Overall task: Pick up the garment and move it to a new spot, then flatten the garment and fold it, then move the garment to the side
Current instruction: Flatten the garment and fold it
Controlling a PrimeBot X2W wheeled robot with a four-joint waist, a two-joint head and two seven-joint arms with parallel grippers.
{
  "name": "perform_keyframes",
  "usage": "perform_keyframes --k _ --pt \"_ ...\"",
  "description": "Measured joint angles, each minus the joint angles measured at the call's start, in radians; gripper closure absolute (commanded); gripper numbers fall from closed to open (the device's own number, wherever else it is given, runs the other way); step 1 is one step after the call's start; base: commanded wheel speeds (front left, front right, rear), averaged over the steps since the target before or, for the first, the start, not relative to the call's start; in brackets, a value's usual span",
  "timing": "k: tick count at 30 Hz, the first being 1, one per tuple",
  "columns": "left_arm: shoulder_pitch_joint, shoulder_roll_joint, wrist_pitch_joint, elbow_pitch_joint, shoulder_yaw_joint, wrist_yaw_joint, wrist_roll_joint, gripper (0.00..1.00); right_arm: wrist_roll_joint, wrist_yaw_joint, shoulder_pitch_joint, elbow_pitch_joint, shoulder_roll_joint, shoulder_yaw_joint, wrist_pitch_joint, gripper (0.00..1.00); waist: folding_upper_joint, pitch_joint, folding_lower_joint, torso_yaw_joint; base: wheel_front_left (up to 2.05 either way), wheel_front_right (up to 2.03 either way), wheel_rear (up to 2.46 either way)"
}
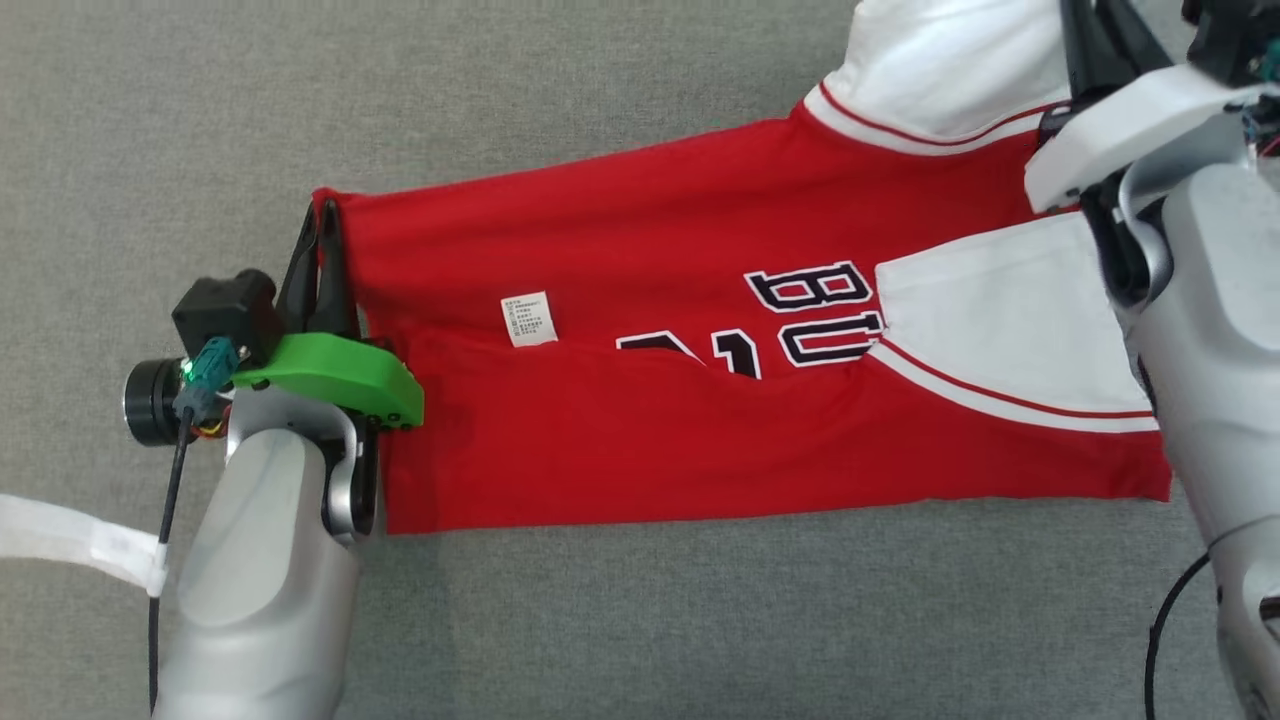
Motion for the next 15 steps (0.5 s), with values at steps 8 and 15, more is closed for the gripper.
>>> perform_keyframes --k 8,15 --pt "0.124 0.007 0.000 0.006 0.050 -0.043 0.045 1.00 0.082 0.000 0.272 -0.145 0.018 -0.007 0.000 1.00 0.0000 -0.070 0.0000 -0.058 0.00 0.00 0.00" --pt "0.221 0.003 0.000 -0.006 0.094 -0.062 0.070 1.00 0.120 0.000 0.468 -0.216 0.044 -0.041 0.000 1.00 0.0000 -0.127 0.0000 -0.098 0.00 0.00 0.00"
